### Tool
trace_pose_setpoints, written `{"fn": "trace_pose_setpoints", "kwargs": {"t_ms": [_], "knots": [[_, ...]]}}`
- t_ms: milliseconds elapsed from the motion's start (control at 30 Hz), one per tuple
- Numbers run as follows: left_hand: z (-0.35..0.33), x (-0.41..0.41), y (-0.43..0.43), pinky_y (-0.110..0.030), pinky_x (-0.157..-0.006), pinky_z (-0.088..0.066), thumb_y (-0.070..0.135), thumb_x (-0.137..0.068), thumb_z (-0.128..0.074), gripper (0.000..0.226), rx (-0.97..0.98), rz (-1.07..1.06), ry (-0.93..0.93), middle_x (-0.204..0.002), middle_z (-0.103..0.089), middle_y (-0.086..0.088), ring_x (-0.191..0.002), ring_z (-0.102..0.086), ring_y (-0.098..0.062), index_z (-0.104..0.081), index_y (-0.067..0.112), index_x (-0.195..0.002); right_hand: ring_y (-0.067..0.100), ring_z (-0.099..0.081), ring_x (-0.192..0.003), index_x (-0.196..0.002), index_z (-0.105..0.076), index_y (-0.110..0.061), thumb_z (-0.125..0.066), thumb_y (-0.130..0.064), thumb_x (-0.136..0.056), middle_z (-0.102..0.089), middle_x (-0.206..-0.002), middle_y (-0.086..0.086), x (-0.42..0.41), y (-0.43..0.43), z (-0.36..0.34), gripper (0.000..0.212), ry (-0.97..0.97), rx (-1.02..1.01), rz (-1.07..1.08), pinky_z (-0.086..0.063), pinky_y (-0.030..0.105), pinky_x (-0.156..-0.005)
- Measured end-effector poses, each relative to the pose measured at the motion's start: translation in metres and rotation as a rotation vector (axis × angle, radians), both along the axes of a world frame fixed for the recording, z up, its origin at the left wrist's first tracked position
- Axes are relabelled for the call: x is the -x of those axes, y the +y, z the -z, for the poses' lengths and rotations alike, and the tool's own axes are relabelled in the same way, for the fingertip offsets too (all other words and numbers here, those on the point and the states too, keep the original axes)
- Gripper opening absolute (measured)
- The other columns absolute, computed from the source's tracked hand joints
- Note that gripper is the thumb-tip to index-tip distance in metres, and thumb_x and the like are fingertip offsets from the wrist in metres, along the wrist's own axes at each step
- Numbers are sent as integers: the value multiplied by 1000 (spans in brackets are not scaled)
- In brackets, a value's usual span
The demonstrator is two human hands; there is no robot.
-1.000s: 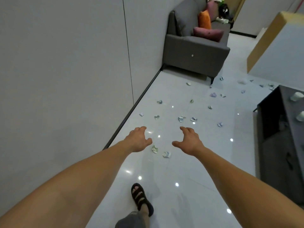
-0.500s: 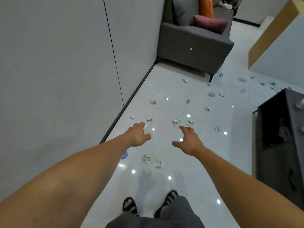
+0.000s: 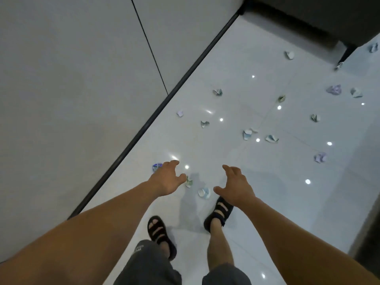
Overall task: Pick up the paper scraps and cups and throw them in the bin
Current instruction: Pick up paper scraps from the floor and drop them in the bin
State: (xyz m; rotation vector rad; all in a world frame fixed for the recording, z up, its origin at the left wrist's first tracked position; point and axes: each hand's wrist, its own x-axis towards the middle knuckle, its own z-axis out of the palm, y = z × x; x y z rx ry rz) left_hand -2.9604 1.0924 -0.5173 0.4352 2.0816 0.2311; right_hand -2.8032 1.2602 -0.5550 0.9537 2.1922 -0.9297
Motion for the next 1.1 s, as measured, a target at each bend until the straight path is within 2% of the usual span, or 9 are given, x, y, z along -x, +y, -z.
{"fn": "trace_pose_setpoints", "kwargs": {"t_ms": [167, 300, 367, 500, 633, 767, 900, 1000, 1100], "knots": [[150, -3, 13, -34, -109, -32, 43, -93, -51, 64, 38, -68, -44, -152, -29, -5, -134, -37, -23, -27, 21, -148, 27, -35, -133, -152, -17, -27, -65, -46, -84, -20, -154, 2, 9, 3, 156, 85, -55, 45, -90, -45, 38, -93], [281, -12, 0, -33, -106, -32, 44, -92, -51, 64, 89, -56, -95, -150, -32, -5, -132, -38, -22, -28, 21, -147, 29, -36, -133, -151, -15, -29, -65, -48, -82, -21, -154, 3, 2, -17, 292, 87, -147, 46, -181, -46, 48, -99], [343, -19, -11, -33, -105, -33, 44, -92, -51, 64, 110, -68, -117, -149, -34, -5, -130, -40, -22, -28, 21, -147, 30, -37, -131, -150, -12, -30, -64, -50, -82, -21, -153, 3, -5, -30, 354, 88, -186, 13, -243, -47, 50, -96], [447, -41, -36, -33, -104, -34, 45, -91, -53, 64, 121, -131, -180, -148, -35, -1, -129, -41, -20, -29, 24, -147, 32, -40, -126, -149, -9, -30, -66, -52, -82, -17, -153, 5, -17, -51, 459, 90, -203, -55, -325, -49, 40, -85], [516, -66, -61, -35, -105, -36, 47, -91, -52, 65, 121, -140, -233, -146, -38, -1, -127, -43, -20, -29, 24, -146, 32, -50, -108, -142, -23, -27, -73, -44, -78, -23, -144, 8, -30, -69, 535, 82, -160, -105, -354, -54, 41, -78], [543, -84, -81, -33, -102, -35, 47, -91, -51, 65, 100, -188, -307, -145, -38, -1, -127, -43, -20, -26, 25, -147, 31, -55, -94, -129, -43, -18, -71, -32, -78, -41, -122, 9, -36, -88, 560, 60, -88, -120, -369, -52, 39, -70], [534, -77, -81, -36, -103, -39, 48, -87, -57, 71, 42, -291, -295, -144, -41, -1, -126, -46, -20, -27, 24, -147, 27, -58, -94, -129, -47, -15, -75, -32, -74, -49, -118, 6, -23, -106, 536, 64, 50, 24, -234, -44, 30, -69], [513, -56, -77, -25, -88, -44, 46, -79, -68, 75, -70, -455, -334, -133, -50, 6, -114, -54, -13, -33, 27, -143, 16, -58, -98, -135, -43, -17, -75, -42, -72, -51, -123, 0, 0, -122, 498, 75, 236, 146, -275, -43, 22, -76], [491, -32, -76, -14, -70, -44, 48, -69, -76, 62, -168, -516, -384, -107, -60, 17, -92, -59, 1, -49, 35, -123, 13, -58, -101, -135, -43, -19, -76, -45, -71, -54, -124, -3, 25, -121, 473, 77, 282, 172, -237, -40, 17, -79]]}}
